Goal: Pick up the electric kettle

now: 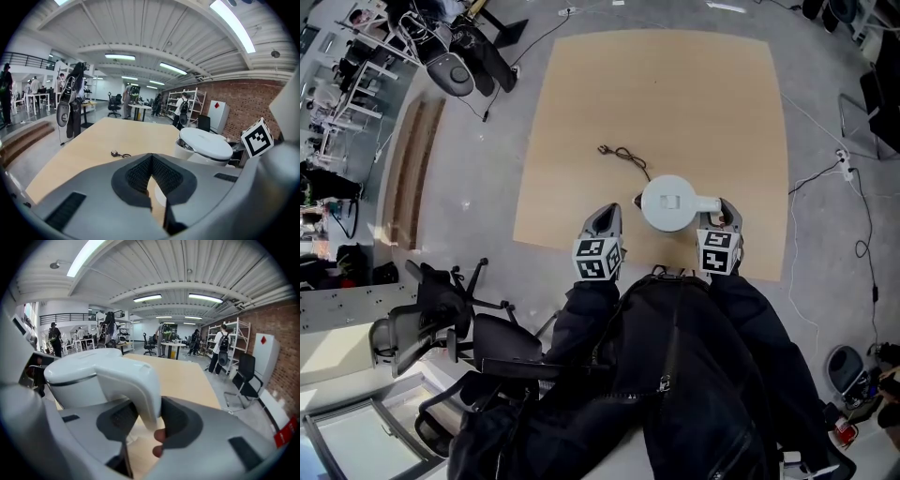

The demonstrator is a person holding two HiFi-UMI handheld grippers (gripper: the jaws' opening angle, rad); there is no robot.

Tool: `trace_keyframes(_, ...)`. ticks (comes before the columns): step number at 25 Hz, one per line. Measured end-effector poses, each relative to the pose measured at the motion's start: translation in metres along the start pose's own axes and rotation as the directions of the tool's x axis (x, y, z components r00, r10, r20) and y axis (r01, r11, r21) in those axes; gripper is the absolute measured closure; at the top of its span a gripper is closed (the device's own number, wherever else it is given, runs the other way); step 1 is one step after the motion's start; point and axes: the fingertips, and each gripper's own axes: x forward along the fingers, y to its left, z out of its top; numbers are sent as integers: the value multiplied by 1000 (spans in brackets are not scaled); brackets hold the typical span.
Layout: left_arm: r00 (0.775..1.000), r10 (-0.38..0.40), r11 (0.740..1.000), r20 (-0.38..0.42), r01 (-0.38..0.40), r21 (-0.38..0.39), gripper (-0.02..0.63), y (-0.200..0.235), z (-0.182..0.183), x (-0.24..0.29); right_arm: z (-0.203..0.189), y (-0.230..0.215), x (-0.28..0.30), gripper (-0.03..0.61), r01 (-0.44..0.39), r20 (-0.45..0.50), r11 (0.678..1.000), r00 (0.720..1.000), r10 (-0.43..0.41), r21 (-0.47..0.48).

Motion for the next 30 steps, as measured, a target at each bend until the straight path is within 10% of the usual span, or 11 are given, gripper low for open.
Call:
trace_keyframes(19,999,37,999,23,-36,-31,614,13,3,-3,42,-9,-8,425,7,41,996,999,-10,87)
trace_keyframes(30,984,-3,1000,181,4,-6,614,-6,75,-9,121,-34,-56,423,-17,157,989,988,-6,146)
